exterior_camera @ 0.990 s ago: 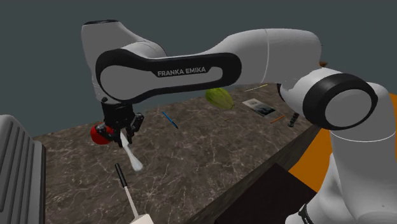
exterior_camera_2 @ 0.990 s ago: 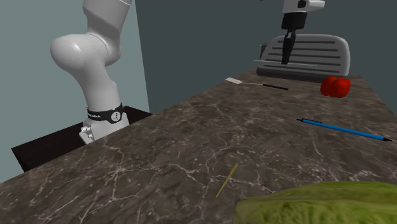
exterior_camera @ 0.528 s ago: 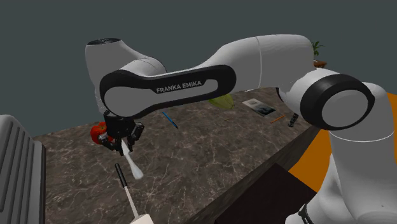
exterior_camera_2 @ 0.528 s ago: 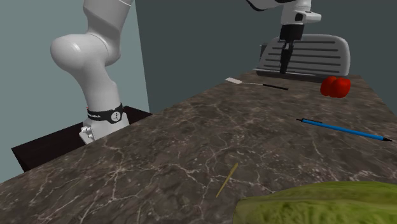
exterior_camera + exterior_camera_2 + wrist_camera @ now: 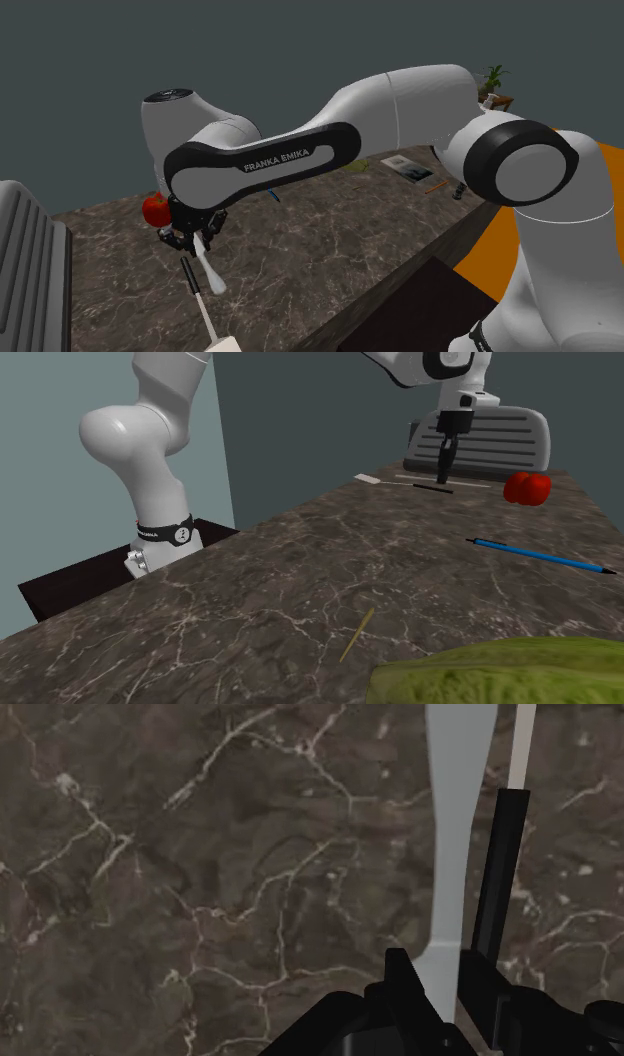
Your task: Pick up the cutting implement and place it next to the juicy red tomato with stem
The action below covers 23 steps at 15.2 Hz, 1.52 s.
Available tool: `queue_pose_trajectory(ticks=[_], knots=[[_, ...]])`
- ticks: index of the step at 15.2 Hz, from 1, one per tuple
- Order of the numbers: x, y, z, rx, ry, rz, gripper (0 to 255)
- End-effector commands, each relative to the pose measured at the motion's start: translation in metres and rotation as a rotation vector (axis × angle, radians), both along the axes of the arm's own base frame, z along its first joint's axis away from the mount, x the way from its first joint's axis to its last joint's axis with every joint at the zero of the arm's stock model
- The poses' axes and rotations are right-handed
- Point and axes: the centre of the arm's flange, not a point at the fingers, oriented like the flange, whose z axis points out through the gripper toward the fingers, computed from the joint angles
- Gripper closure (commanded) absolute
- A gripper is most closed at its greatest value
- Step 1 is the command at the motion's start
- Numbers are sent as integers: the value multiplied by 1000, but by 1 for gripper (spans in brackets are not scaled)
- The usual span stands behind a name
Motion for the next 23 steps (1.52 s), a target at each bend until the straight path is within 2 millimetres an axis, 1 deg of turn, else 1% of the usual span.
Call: queue_pose_trajectory(ticks=[1, 3, 11, 12, 17, 20, 21, 23], knots=[[-2, -1, -11, 0, 0, 0, 255], [-2, -1, -23, 0, 0, 0, 255], [-2, -1, -23, 0, 0, 0, 255], [-2, -1, -23, 0, 0, 0, 0], [-2, -1, -23, 0, 0, 0, 0], [-1, 0, 17, 0, 0, 0, 0], [-1, 0, 27, 0, 0, 0, 0], [-1, 0, 27, 0, 0, 0, 0]])
